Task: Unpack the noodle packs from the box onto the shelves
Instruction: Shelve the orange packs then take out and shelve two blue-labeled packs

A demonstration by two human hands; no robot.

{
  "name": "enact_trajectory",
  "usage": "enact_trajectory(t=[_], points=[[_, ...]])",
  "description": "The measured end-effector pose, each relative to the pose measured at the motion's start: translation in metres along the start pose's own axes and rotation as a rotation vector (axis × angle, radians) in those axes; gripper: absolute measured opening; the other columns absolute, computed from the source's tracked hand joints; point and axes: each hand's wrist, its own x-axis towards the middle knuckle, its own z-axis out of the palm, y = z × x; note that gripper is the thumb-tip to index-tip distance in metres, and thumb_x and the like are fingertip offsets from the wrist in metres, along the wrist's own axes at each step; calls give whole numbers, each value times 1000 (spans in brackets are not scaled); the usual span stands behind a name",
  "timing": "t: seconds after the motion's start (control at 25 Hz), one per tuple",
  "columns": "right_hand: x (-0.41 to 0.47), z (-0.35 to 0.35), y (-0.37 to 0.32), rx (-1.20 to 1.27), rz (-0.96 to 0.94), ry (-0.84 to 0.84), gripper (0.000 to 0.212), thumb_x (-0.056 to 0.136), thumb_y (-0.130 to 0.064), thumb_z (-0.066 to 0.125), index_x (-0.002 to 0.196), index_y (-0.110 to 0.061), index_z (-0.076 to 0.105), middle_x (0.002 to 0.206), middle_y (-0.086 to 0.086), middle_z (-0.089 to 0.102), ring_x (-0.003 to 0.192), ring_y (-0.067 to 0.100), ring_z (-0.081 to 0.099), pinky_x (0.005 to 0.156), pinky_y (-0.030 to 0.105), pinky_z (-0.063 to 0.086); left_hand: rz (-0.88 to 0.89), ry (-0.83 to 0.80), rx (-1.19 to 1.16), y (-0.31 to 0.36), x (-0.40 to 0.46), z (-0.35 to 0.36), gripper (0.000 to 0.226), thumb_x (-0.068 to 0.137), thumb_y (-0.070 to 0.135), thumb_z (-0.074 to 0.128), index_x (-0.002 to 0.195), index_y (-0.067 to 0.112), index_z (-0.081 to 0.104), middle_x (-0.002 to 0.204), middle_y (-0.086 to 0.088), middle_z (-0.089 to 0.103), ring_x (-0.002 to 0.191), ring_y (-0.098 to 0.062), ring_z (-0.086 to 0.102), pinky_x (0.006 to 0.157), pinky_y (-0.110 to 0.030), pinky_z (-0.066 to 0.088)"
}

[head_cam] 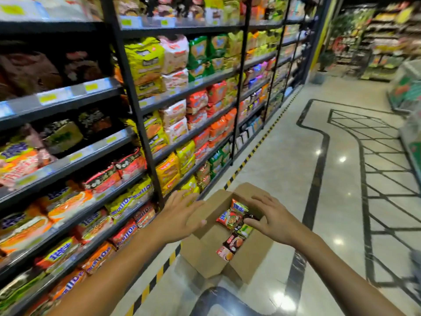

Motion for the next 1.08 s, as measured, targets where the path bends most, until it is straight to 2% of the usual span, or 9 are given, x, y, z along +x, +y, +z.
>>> enact_trajectory(t=[0.12, 0.24, 0.36, 0.52, 0.6, 0.72, 0.84, 1.0, 1.08], points=[[-10, 0, 41, 48, 79, -2, 99, 72, -94, 20, 151, -37, 34, 159, -6, 34, 149, 24, 25, 121, 40, 23, 33, -104, -58, 19, 45, 27, 85, 82, 80, 12, 151, 34, 28, 162, 5, 15, 151, -23, -2, 121, -48, -3], [-3, 6, 76, 71, 109, -11, 107, 67, -96, 13, 151, -34, 36, 158, -5, 36, 147, 21, 27, 121, 34, 21, 55, -106, -47, 28, 88, 54, 76, 88, 77, 19, 151, 35, 28, 159, 4, 22, 149, -24, 6, 120, -43, 4], [24, 6, 115, 101, 144, -37, 97, 71, -88, 21, 150, -34, 37, 157, -5, 37, 146, 19, 28, 120, 32, 22, 31, -164, -120, 33, 141, 87, 63, 96, 64, 36, 152, 34, 27, 159, 4, 24, 149, -24, 8, 118, -40, 4], [89, 2, 167, 116, 153, -101, 90, 75, -82, 28, 150, -33, 37, 155, -6, 40, 144, 17, 30, 118, 30, 25, -46, -210, -214, 17, 215, 132, 90, 78, 86, 7, 153, 38, 23, 164, 6, 15, 151, -26, 5, 122, -44, 5], [122, -2, 184, 118, 132, -150, 80, 83, -76, 38, 150, -32, 37, 157, -5, 38, 145, 16, 29, 118, 29, 25, -69, -221, -254, 10, 241, 140, 100, 71, 88, -2, 153, 36, 24, 164, 5, 14, 151, -24, 6, 123, -43, 4], [179, -9, 214, 135, 101, -174, 64, 95, -56, 54, 150, -30, 37, 156, -7, 38, 144, 14, 30, 115, 25, 25, -134, -218, -292, -5, 284, 145, 104, 68, 88, -4, 152, 35, 25, 161, 4, 21, 149, -23, 11, 122, -43, 9], [227, -13, 235, 156, 59, -198, 61, 96, -51, 56, 150, -28, 38, 154, -8, 40, 142, 13, 33, 112, 24, 28, -213, -210, -321, -20, 313, 151, 108, 66, 91, -9, 151, 35, 26, 159, 2, 25, 147, -24, 16, 121, -44, 14], [286, -6, 261, 197, -18, -275, 59, 97, -43, 60, 149, -24, 41, 151, -3, 45, 138, 16, 39, 103, 13, 25, -304, -188, -351, -25, 339, 154, 111, 64, 89, -10, 152, 32, 27, 158, 3, 26, 146, -23, 17, 119, -37, 12], [323, -3, 277, 202, -60, -312, 59, 96, -43, 60, 148, -21, 42, 150, -1, 47, 136, 17, 42, 100, 14, 27, -367, -183, -374, -27, 352, 161, 116, 63, 93, -9, 152, 30, 29, 157, 2, 27, 145, -23, 18, 117, -35, 12]])
